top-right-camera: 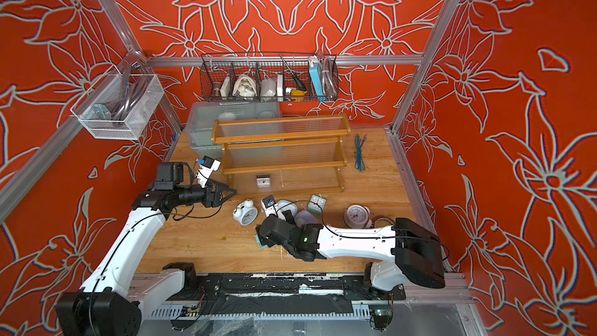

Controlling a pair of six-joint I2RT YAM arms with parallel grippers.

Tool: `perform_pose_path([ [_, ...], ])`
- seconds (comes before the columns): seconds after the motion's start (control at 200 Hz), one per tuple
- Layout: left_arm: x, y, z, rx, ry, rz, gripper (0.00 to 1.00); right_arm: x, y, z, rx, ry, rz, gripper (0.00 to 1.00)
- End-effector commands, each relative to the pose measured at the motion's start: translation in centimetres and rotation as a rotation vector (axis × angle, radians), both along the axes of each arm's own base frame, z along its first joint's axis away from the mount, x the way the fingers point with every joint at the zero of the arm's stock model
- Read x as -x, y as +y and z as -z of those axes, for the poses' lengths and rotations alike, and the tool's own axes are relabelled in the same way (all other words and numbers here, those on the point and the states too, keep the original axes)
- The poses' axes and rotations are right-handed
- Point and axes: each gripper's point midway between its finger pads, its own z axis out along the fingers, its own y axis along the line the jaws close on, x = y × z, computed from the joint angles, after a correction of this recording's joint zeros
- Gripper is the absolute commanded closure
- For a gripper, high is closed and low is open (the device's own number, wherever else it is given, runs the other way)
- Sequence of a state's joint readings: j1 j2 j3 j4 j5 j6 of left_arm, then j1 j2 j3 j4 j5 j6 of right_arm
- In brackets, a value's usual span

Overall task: Place the alarm clocks on the shelf by style
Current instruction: Pick up the alarm from the center of the board.

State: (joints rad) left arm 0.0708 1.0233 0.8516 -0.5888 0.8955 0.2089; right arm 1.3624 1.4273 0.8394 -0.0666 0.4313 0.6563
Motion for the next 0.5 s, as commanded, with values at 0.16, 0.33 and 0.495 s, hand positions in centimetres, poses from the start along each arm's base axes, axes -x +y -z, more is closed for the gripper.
perform_pose_path([
  [0.16,0.2,-0.2,-0.2,0.005,-0.021,0.009,0.34,1.8,0.5,0.7,-0.002,-0.141,0.082,0.10],
  [0.33,0.3,-0.2,-0.3,0.004,-0.024,0.008,0.34,2.3,0.9,2.3,-0.020,-0.166,0.093,0.09],
  [0.495,0.3,-0.2,-0.2,0.005,-0.022,0.009,0.35,2.5,1.0,3.8,-0.029,-0.182,0.128,0.08],
])
